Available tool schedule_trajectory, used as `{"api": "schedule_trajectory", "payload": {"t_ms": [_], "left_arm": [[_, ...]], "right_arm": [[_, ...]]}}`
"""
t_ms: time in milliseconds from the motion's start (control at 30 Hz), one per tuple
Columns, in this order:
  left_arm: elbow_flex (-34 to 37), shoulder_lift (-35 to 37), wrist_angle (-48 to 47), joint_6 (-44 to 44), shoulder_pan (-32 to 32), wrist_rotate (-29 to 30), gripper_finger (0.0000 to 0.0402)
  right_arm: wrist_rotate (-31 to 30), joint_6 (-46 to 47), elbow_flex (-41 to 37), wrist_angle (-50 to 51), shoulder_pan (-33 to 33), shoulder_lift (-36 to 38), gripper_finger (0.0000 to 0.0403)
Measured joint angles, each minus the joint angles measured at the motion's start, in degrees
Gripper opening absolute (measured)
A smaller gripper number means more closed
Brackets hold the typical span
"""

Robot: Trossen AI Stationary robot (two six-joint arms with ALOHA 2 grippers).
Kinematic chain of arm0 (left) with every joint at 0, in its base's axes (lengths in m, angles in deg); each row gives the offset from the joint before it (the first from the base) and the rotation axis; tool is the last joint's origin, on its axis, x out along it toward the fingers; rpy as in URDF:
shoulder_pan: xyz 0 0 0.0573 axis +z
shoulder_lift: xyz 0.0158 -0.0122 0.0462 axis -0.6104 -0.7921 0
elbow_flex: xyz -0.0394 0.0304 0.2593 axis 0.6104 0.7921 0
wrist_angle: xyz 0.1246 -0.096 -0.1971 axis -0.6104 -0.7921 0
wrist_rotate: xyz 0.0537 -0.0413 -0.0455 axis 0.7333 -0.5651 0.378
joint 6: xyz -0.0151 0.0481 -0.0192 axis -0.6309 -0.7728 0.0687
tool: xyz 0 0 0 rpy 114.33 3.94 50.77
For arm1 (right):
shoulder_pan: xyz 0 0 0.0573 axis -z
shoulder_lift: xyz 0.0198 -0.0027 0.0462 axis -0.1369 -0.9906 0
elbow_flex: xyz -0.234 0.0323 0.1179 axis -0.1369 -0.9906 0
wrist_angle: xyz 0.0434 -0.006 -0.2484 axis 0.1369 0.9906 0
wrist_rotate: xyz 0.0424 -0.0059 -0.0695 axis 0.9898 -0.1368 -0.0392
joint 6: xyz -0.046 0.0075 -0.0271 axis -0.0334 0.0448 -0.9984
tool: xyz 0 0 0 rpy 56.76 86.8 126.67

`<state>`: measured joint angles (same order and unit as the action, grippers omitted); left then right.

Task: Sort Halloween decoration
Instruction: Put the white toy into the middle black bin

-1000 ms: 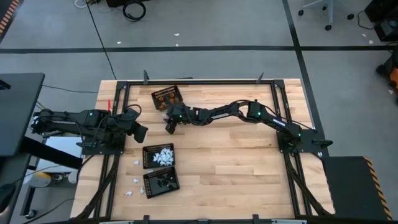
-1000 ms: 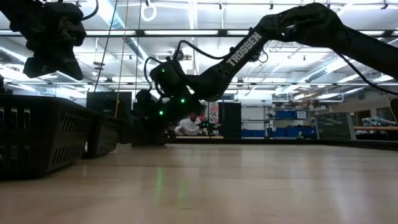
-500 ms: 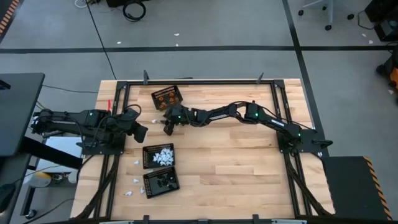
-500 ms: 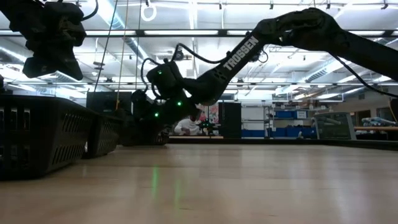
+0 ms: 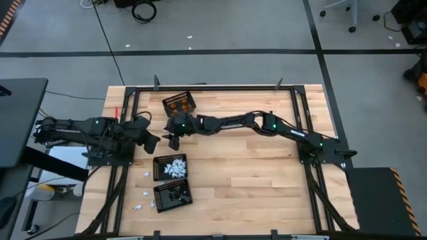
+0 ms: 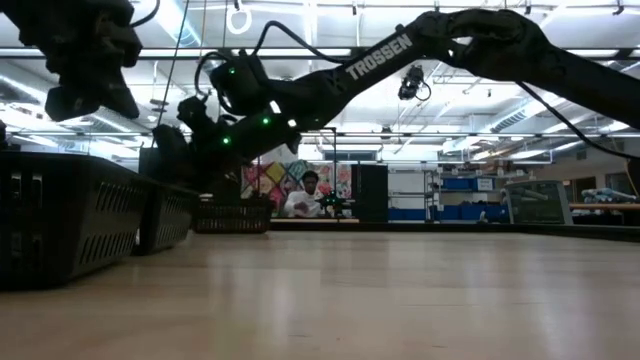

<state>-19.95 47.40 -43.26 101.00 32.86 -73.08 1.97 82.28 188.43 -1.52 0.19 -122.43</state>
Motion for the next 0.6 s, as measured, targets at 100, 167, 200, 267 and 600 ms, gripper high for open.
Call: {"api": "schedule_trajectory", "payload": {"t_ms": [100,167,200,267,600], "left_arm": [[-1.2,0.0,-0.6,0.0,0.0,0.4,0.0009],[-2.2,0.0,-1.7,0.0,0.0,1.6,0.0009],[-2.8,0.0,-2.4,0.0,0.0,2.5,0.0009],[-4.3,-0.1,-4.9,-0.2,0.1,4.8,0.0009],[-6.3,-0.1,-9.1,-1.2,0.1,10.3,0.0009]], "right_arm": [[-0.5,-0.9,0.1,-2.1,0.7,-0.1,0.02],[-0.2,-0.6,0.2,-4.0,1.3,-0.1,0.02],[-0.1,-0.6,0.2,-4.6,1.6,-0.1,0.02],[-0.1,-1.5,0.2,-5.1,2.0,-0.1,0.02],[0.4,-2.7,4.1,-4.2,1.8,-0.1,0.0201]]}}
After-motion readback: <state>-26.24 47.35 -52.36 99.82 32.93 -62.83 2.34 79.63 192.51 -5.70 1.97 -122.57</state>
